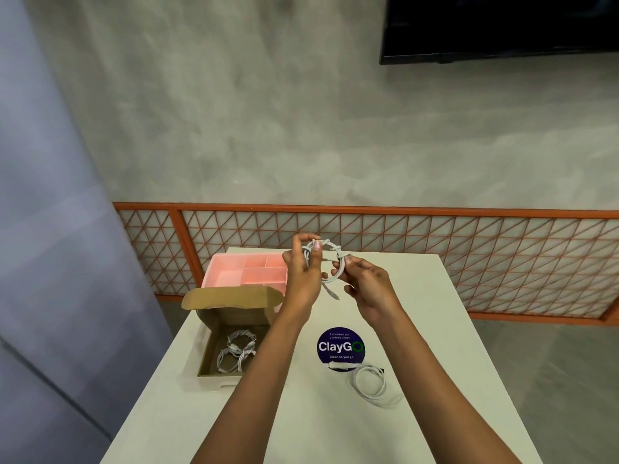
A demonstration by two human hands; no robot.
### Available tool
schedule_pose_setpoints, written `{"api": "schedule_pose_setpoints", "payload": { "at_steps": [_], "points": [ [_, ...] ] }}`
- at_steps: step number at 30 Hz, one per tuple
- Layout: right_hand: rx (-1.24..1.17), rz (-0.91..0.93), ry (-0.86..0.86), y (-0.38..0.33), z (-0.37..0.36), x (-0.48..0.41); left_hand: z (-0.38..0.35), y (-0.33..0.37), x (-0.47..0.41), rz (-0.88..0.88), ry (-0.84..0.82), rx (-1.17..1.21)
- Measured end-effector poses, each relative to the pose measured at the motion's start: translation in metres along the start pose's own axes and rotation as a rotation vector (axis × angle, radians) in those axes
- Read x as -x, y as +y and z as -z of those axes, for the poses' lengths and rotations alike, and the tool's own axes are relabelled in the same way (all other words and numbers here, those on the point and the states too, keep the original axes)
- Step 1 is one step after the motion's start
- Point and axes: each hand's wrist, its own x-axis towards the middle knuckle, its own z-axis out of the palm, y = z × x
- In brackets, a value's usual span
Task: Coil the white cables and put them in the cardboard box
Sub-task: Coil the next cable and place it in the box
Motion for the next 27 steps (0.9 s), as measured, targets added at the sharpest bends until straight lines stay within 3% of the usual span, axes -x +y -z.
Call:
{"api": "schedule_pose_setpoints", "payload": {
  "at_steps": [5, 10, 13, 18, 21, 24, 27],
  "points": [
    [-0.053, -0.104, -0.039, 0.0, 0.004, -0.003, 0.005, 0.006, -0.002, 0.198, -0.152, 0.392],
    [-0.026, -0.107, -0.099, -0.004, 0.006, -0.002, 0.01, 0.014, -0.005, 0.436, -0.146, 0.745],
    [0.03, -0.082, -0.108, -0.003, 0.006, -0.001, 0.011, 0.015, -0.007, 0.453, -0.147, 0.635],
    [0.069, -0.064, -0.154, -0.003, 0.008, 0.0, 0.017, 0.011, -0.004, 0.292, -0.229, 0.302],
    [0.105, -0.036, -0.174, -0.003, 0.009, 0.0, 0.016, 0.013, -0.001, 0.249, -0.146, 0.196],
    [0.118, -0.035, -0.207, -0.003, 0.01, 0.0, 0.016, 0.011, -0.002, 0.246, -0.093, 0.187],
    [0.147, 0.002, -0.223, -0.005, 0.01, -0.001, 0.016, 0.011, -0.005, 0.353, -0.08, 0.302]
  ]
}}
